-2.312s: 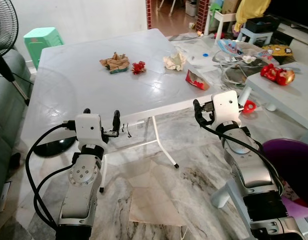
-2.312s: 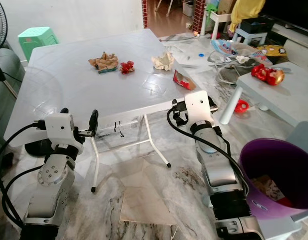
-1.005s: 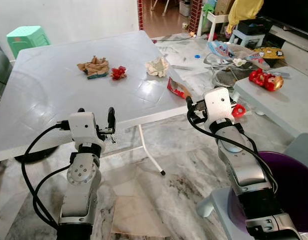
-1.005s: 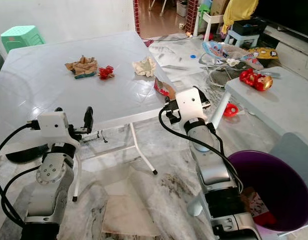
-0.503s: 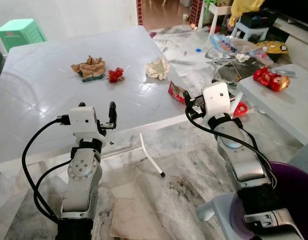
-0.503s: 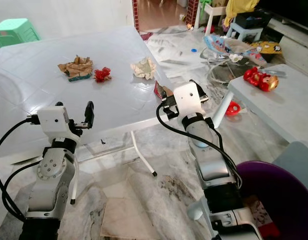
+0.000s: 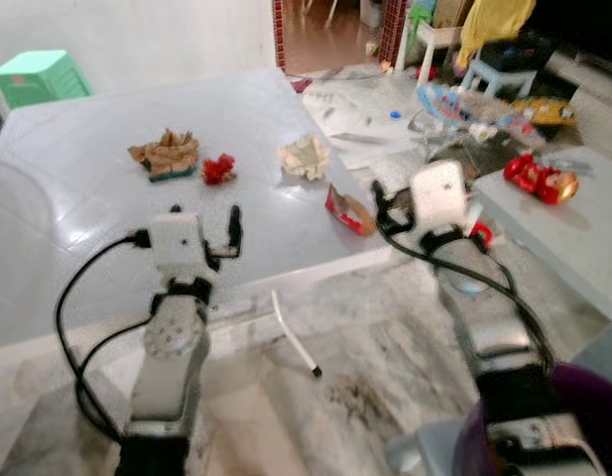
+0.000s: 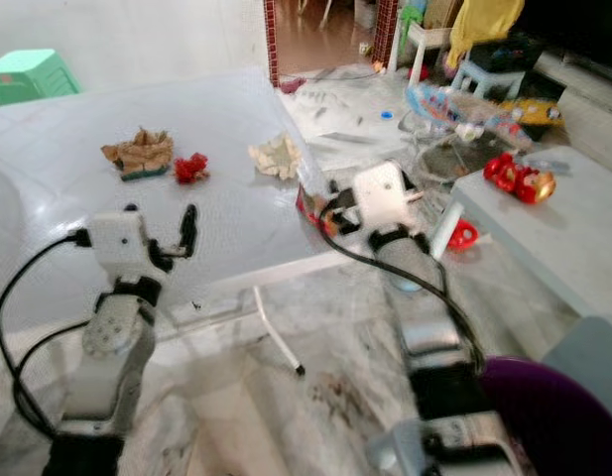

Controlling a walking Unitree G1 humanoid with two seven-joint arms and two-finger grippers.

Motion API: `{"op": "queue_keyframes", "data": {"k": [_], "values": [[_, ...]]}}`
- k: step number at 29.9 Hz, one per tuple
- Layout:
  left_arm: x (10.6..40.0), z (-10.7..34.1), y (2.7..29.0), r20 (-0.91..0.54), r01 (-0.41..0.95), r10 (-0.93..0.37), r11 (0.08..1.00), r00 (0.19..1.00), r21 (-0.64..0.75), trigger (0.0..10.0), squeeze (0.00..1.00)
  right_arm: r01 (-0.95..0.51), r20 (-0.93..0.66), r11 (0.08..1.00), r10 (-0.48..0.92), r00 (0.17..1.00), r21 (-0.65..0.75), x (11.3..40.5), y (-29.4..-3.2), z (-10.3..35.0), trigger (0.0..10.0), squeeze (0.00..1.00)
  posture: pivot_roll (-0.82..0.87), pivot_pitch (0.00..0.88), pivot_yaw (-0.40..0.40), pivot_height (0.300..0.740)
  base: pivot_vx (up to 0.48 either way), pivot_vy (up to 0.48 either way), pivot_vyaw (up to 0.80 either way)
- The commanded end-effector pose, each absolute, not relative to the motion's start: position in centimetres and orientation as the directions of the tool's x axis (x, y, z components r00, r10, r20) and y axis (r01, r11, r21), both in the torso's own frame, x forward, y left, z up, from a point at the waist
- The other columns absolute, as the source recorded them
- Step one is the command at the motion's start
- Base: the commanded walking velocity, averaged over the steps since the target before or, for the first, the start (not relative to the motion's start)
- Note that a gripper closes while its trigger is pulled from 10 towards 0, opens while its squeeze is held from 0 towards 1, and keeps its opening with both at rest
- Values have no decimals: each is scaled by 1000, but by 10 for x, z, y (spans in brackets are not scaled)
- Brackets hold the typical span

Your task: Picking trash to rubbish bin

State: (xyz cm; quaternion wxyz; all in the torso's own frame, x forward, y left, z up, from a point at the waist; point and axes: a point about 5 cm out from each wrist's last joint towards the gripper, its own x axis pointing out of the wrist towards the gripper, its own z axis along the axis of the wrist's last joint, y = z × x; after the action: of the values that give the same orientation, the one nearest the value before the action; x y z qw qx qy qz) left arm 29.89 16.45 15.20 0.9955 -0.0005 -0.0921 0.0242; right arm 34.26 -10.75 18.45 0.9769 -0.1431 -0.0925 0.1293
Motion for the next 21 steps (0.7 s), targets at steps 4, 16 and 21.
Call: {"op": "queue_keyframes", "data": {"k": [4,16,21], "values": [[298,151,156,178,-26,26,1000,984,-3,10000,0,-223,145,924,278,950,-310,343,-116,187,10000,0,-64,64,13,740,312,0,0],[295,149,160,168,-47,42,999,985,25,10000,0,-360,108,884,406,908,-299,341,-106,184,10000,0,-61,65,14,740,139,0,0],[287,143,164,146,-55,47,997,988,53,10000,0,-399,85,869,439,894,-293,340,-105,182,10000,0,-56,68,12,740,0,0,0]]}}
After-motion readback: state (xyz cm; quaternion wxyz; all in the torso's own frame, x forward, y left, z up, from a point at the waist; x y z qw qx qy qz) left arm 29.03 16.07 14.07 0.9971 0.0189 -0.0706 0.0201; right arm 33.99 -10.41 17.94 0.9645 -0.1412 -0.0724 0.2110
